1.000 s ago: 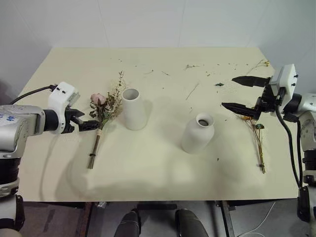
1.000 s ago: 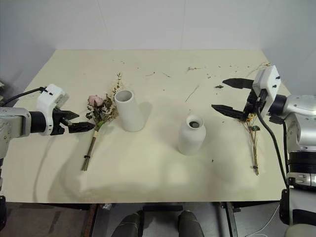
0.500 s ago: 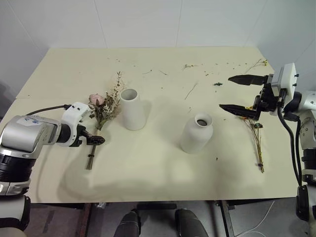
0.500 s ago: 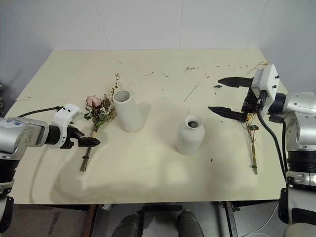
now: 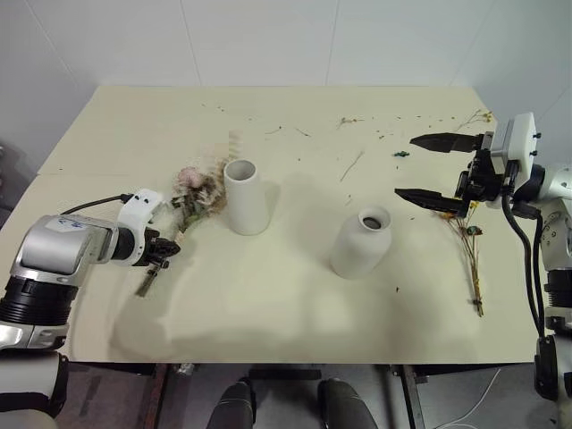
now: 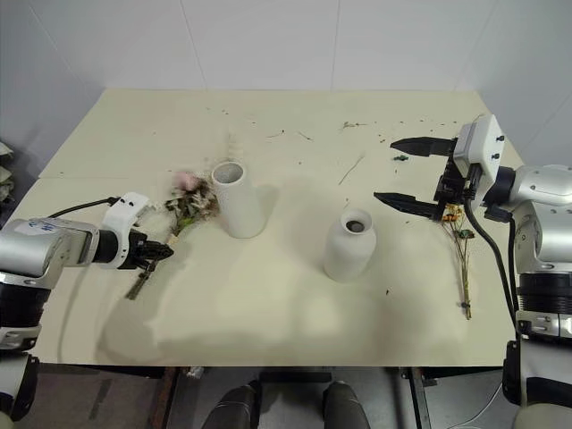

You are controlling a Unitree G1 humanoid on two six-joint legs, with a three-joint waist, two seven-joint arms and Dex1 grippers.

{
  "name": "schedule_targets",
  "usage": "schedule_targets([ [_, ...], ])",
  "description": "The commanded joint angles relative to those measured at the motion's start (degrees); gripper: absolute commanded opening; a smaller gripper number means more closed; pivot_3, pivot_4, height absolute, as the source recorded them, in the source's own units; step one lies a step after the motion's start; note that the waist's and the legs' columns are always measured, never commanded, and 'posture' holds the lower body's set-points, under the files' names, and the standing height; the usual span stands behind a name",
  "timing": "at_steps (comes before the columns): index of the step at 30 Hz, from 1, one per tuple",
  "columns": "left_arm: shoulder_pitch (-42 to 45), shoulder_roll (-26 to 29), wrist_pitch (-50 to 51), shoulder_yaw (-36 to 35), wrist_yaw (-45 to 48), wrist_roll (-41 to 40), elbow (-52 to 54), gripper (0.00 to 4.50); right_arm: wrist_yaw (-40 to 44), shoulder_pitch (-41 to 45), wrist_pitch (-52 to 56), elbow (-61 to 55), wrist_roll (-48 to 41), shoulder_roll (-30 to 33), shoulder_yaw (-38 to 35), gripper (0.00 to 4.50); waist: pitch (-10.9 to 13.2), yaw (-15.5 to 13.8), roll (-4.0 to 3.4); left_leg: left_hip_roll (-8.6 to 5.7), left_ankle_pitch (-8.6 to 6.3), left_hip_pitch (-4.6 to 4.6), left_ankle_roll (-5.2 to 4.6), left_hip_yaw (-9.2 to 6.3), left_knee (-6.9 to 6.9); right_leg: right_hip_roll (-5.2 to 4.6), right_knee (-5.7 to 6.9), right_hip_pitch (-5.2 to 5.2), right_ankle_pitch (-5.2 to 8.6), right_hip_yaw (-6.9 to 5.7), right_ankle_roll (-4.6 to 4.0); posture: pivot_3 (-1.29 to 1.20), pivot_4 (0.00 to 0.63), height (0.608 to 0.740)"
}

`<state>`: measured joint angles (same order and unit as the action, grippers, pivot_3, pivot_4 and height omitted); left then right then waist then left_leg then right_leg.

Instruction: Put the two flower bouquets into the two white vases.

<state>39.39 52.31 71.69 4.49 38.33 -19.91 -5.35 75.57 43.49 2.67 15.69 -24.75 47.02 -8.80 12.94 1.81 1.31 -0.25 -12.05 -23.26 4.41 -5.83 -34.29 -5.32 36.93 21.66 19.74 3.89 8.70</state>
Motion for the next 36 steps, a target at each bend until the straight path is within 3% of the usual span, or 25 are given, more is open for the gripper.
schedule_targets([
  [1,2.2,0.3,-7.0,-3.9,0.2,1.4,-5.1,0.06,-0.6,0.8,-0.8,-1.3,-0.8,0.4,-1.7,4.50,0.0,-0.1,0.00,0.01,0.00,0.00,0.00,0.00,0.00,0.01,0.01,0.00,0.00,-0.01,0.00,0.00,0.150,0.740],
  [3,3.6,-0.8,-12.8,-7.8,-0.3,0.6,-8.5,0.06,-0.9,1.1,-1.1,-0.9,-0.5,0.4,-1.7,4.50,0.0,0.0,0.00,0.01,0.01,0.00,0.01,0.00,-0.01,0.00,0.03,0.01,0.00,-0.01,0.00,0.00,0.150,0.740],
  [6,6.8,-5.6,-33.7,-18.9,-1.4,-2.5,-16.1,0.06,-1.8,1.5,-1.6,0.0,-0.1,0.4,-1.9,4.50,0.0,-0.2,0.01,0.02,0.02,-0.05,0.03,-0.02,-0.07,0.00,0.03,0.04,0.00,-0.07,-0.01,0.00,0.150,0.740],
  [9,10.5,-9.9,-41.2,-27.1,-5.6,-5.7,-19.4,0.06,-2.4,1.9,-1.7,0.4,0.0,0.4,-2.0,4.50,0.0,-0.2,0.03,0.01,0.01,-0.12,0.03,-0.02,-0.17,-0.06,-0.03,0.04,-0.03,-0.12,0.02,0.00,0.150,0.740],
  [11,11.9,-13.0,-46.0,-29.5,-2.4,-9.1,-17.4,0.06,-2.8,2.0,-1.7,0.5,0.2,0.2,-1.9,4.50,0.0,-0.2,0.03,-0.03,0.00,-0.16,0.05,-0.01,-0.25,-0.10,-0.06,0.03,-0.03,-0.11,0.04,0.00,0.150,0.740],
  [14,13.3,-17.6,-49.5,-28.9,5.5,-14.0,-13.3,0.06,-3.4,2.1,-1.8,0.8,0.3,0.0,-1.9,4.50,0.0,-0.3,0.03,-0.05,0.01,-0.19,0.10,0.03,-0.32,-0.12,-0.09,0.00,-0.03,-0.11,0.06,0.00,0.150,0.740],
  [17,17.5,-22.9,-50.4,-29.7,2.7,-16.4,-15.1,0.06,-3.9,2.2,-2.2,1.6,0.6,-0.3,-1.7,4.50,0.0,-0.5,0.05,-0.05,0.01,-0.22,0.10,0.00,-0.47,-0.11,-0.01,-0.02,-0.04,-0.14,0.08,0.00,0.150,0.740],
  [22,20.9,-30.4,-52.2,-29.8,9.4,-22.8,-15.2,0.06,-5.2,2.2,-2.8,1.5,0.6,-1.3,-1.8,4.50,0.0,0.0,0.05,-0.09,-0.02,-0.31,0.04,0.01,-0.77,-0.10,0.01,-0.06,-0.14,-0.10,0.24,0.00,0.150,0.740],
  [30,18.0,-30.4,-49.3,-25.7,14.8,-22.3,-16.2,0.06,-6.6,0.2,-1.7,-1.1,0.2,-0.7,-2.9,4.50,0.0,0.3,0.05,-0.04,-0.01,-0.25,0.05,0.00,-0.73,-0.04,0.04,-0.05,-0.15,-0.08,0.24,0.00,0.150,0.740],
  [36,15.7,-29.5,-55.0,-24.3,17.3,-18.4,-18.0,0.06,-8.2,-2.1,-0.5,-4.0,-0.3,-0.6,-3.8,4.50,0.0,-0.2,0.05,-0.05,-0.02,-0.27,0.05,-0.01,-0.74,-0.04,0.03,-0.06,-0.15,-0.08,0.24,0.00,0.150,0.740],
])
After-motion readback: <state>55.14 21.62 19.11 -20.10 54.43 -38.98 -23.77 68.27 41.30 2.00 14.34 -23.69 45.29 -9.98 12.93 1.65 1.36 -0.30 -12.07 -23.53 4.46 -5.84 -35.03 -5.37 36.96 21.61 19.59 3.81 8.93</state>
